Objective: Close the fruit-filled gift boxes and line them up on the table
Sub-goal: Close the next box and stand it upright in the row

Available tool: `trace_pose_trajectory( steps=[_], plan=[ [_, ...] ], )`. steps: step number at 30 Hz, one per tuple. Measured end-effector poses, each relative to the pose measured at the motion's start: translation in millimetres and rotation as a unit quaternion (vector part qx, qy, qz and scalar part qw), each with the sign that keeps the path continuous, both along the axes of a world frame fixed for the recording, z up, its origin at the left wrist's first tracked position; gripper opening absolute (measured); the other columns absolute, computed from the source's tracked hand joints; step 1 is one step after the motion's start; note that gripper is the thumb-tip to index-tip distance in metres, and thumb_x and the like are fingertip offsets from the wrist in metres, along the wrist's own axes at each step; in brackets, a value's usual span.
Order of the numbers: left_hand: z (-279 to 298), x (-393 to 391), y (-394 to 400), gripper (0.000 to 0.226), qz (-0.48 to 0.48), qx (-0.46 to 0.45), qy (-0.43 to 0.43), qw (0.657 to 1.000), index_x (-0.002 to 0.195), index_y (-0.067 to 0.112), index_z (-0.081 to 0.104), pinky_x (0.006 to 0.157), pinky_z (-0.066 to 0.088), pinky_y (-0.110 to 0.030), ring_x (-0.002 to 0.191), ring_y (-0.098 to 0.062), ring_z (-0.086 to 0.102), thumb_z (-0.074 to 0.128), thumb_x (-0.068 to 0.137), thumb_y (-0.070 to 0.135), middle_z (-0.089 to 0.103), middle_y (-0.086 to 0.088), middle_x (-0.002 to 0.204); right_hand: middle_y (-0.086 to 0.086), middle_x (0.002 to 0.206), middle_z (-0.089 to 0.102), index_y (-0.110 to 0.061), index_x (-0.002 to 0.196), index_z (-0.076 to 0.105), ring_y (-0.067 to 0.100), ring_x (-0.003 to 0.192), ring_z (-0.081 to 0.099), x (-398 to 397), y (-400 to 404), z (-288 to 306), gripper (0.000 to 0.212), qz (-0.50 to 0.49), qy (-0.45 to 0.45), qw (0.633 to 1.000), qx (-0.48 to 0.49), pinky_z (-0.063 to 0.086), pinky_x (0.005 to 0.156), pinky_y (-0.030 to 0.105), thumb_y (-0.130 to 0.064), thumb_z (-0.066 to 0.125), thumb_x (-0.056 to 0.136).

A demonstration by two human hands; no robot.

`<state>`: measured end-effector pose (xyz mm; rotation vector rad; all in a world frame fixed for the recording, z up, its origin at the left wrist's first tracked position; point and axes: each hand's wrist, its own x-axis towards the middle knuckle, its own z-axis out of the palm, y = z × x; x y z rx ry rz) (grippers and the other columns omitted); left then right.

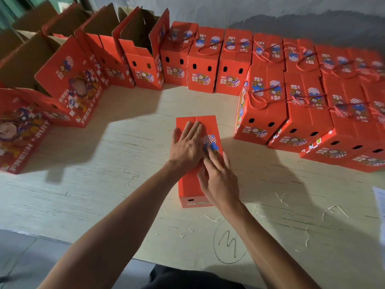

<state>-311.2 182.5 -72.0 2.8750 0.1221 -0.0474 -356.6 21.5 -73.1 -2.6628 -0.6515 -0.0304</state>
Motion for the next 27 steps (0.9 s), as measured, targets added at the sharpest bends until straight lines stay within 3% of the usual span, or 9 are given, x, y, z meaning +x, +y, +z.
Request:
trace_pose_trajectory(
  steps=[5, 9, 11, 14, 18, 21, 24, 25, 27],
  plan=[
    [-4, -1, -2, 0.071, 0.003, -0.007, -0.004, 1.0, 0.165, 0.018, 0.005, 0.127, -0.005, -0.051, 0.158, -0.016, -0.011, 0.002, 0.1, 0.047, 0.0, 0.003, 0.172, -0.008, 0.166, 0.032, -0.019, 0.149, 0.053, 0.031, 0.155, 0.023, 0, 1, -4, 0.047, 0.001, -0.009, 1.0, 0.017, 0.052, 0.104, 0.044, -0.029, 0.046, 0.104],
    [-11, 0, -1, 0.058, 0.022, -0.029, -0.04, 0.999, 0.165, 0.017, 0.011, 0.127, -0.004, -0.049, 0.158, -0.014, -0.006, 0.016, 0.111, 0.038, 0.007, 0.003, 0.172, -0.002, 0.168, 0.027, -0.015, 0.153, 0.045, 0.013, 0.153, 0.029, 4, -6, -6, 0.053, -0.051, 0.074, 0.981, 0.171, 0.04, 0.109, 0.025, -0.034, 0.055, 0.105],
    [-13, 1, 0, 0.057, 0.024, -0.041, -0.049, 0.998, 0.164, 0.018, 0.014, 0.128, -0.004, -0.048, 0.158, -0.013, -0.003, 0.018, 0.111, 0.037, 0.01, 0.004, 0.171, 0.0, 0.167, 0.03, -0.016, 0.158, 0.033, 0.013, 0.149, 0.034, 5, -10, -5, 0.065, -0.072, 0.143, 0.961, 0.225, 0.039, 0.112, 0.025, -0.038, 0.058, 0.103],
    [-15, 4, 2, 0.054, 0.027, -0.079, -0.075, 0.994, 0.163, 0.019, 0.024, 0.128, -0.004, -0.047, 0.158, -0.013, 0.002, 0.025, 0.111, 0.036, 0.018, 0.005, 0.17, 0.0, 0.156, 0.047, -0.019, 0.16, 0.028, 0.014, 0.137, 0.05, 4, -11, -2, 0.072, -0.093, 0.178, 0.945, 0.259, 0.043, 0.106, 0.024, -0.042, 0.062, 0.101],
    [-15, 6, 5, 0.045, 0.046, -0.172, -0.135, 0.975, 0.152, 0.021, 0.048, 0.127, 0.003, -0.046, 0.157, -0.017, 0.015, 0.045, 0.108, 0.027, 0.033, 0.002, 0.165, -0.003, 0.149, 0.054, -0.023, 0.159, 0.03, 0.012, 0.13, 0.056, 6, -10, -2, 0.075, -0.111, 0.199, 0.932, 0.282, 0.051, 0.105, 0.031, -0.045, 0.066, 0.097],
    [-15, 4, 3, 0.056, 0.089, -0.227, -0.172, 0.954, 0.154, 0.021, 0.044, 0.126, 0.017, -0.046, 0.156, -0.024, 0.018, 0.061, 0.101, 0.025, 0.03, -0.005, 0.166, -0.009, 0.139, 0.061, -0.027, 0.156, 0.037, 0.005, 0.122, 0.059, 8, -12, -7, 0.075, -0.131, 0.232, 0.907, 0.327, 0.049, 0.094, 0.013, -0.044, 0.074, 0.093],
    [-14, -2, 5, 0.086, 0.179, -0.357, -0.148, 0.905, 0.158, 0.014, 0.029, 0.118, 0.035, -0.042, 0.148, -0.026, 0.036, 0.078, 0.09, 0.033, 0.037, -0.011, 0.161, -0.023, 0.121, 0.065, -0.032, 0.142, 0.047, -0.013, 0.106, 0.061, 12, -14, -14, 0.067, -0.158, 0.271, 0.882, 0.352, 0.044, 0.075, -0.001, -0.044, 0.081, 0.086],
    [-11, -5, 5, 0.091, 0.217, -0.427, -0.132, 0.868, 0.156, 0.013, 0.03, 0.112, 0.044, -0.042, 0.139, -0.025, 0.049, 0.083, 0.085, 0.032, 0.046, -0.012, 0.153, -0.024, 0.116, 0.067, -0.033, 0.136, 0.05, -0.014, 0.101, 0.063, 13, -15, -16, 0.064, -0.169, 0.291, 0.871, 0.357, 0.044, 0.069, 0.0, -0.047, 0.083, 0.083],
    [-5, -8, 4, 0.079, 0.27, -0.577, -0.101, 0.764, 0.138, 0.007, 0.044, 0.088, 0.062, -0.043, 0.107, -0.025, 0.073, 0.091, 0.077, 0.026, 0.068, -0.016, 0.126, -0.017, 0.112, 0.072, -0.03, 0.13, 0.055, -0.007, 0.095, 0.068, 15, -16, -17, 0.066, -0.197, 0.353, 0.832, 0.379, 0.047, 0.064, 0.006, -0.051, 0.087, 0.075]
  ],
)
